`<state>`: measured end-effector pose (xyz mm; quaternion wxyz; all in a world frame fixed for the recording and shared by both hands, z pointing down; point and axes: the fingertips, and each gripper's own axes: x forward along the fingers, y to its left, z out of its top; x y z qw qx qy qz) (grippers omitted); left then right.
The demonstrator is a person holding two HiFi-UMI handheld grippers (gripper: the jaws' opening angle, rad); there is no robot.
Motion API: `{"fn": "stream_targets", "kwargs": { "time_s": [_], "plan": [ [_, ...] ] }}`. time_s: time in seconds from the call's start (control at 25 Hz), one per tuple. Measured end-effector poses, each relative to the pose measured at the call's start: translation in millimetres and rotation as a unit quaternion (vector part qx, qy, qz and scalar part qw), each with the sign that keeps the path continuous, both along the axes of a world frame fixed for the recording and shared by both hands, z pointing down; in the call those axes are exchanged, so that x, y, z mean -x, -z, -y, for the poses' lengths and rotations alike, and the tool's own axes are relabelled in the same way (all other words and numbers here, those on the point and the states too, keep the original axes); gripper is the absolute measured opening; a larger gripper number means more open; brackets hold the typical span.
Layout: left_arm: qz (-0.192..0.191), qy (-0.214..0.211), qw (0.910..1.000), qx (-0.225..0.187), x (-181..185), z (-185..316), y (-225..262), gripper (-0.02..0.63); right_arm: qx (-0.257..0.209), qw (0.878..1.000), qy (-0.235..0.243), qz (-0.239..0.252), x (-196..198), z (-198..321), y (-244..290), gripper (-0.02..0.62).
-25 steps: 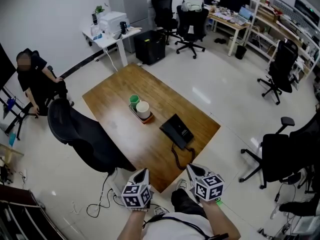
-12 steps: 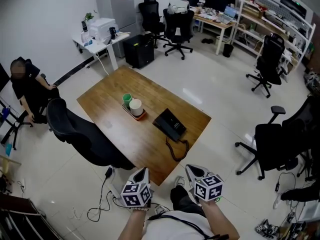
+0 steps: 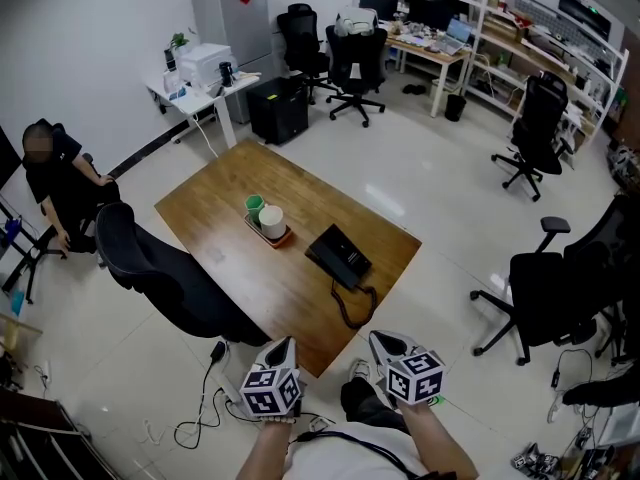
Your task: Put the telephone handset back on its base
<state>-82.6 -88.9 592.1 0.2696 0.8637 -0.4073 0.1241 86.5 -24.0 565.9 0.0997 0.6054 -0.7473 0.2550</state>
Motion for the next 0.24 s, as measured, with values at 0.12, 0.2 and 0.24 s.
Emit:
{"fn": "stream_targets", "kwargs": {
  "time_s": [0.12,0.2,0.24],
  "plan": [
    [-0.001,0.001,1.0000,-0.001,-3.5,1.8,2.1,0.005,-0.001,1.000,0.001,0.000,-3.4,2.4,2.1,0.004],
    [-0.002,0.001,1.0000,-0.001,-6.2,3.4,3.4,0.005,-0.002,1.000,0.002,0.000,-4.8,4.5,3.8,0.004],
    [-0.002,0.001,1.0000,-0.001,-7.4,4.2,3.9,0.005,-0.002,1.000,0.002,0.000,-5.4,5.6,4.6,0.004]
  ]
}}
